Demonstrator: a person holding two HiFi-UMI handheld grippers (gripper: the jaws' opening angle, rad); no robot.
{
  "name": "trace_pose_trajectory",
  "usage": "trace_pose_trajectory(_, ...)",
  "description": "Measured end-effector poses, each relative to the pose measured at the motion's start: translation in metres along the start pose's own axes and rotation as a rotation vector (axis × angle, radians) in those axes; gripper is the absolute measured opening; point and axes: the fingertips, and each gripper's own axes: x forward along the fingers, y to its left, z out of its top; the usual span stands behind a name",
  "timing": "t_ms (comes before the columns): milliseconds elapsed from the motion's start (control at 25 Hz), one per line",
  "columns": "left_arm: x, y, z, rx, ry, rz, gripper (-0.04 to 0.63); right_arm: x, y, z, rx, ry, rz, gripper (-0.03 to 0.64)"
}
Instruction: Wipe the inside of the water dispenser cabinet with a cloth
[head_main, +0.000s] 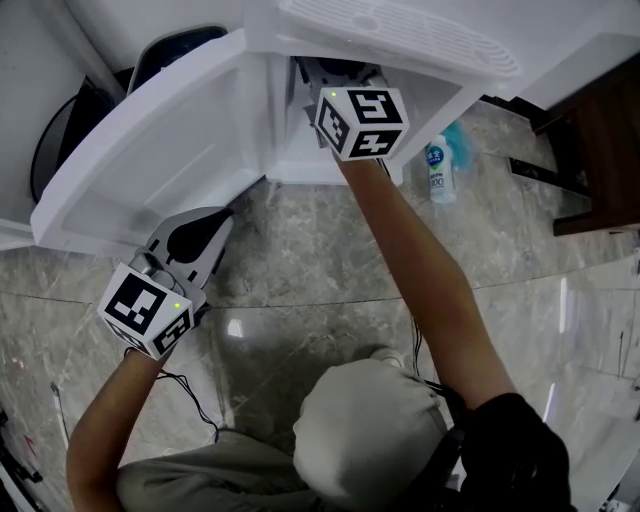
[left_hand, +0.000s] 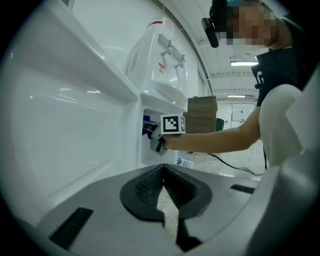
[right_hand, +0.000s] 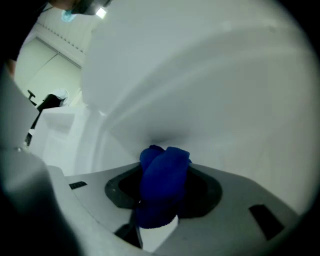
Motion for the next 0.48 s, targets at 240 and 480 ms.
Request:
trace_pose_trajectory(240,-0.005,0.007,-0.001,0.033,-0.014,0.030,0.006,-0.077,0.047,0.001,0.154,0.016,0.146,0.157)
trace_pose_trajectory(480,-0.001,0.000,0.014,0.107,-0.063,0.016,0.093,-0.134,0.097,0.005,0.309,0.088,0.287,0.158)
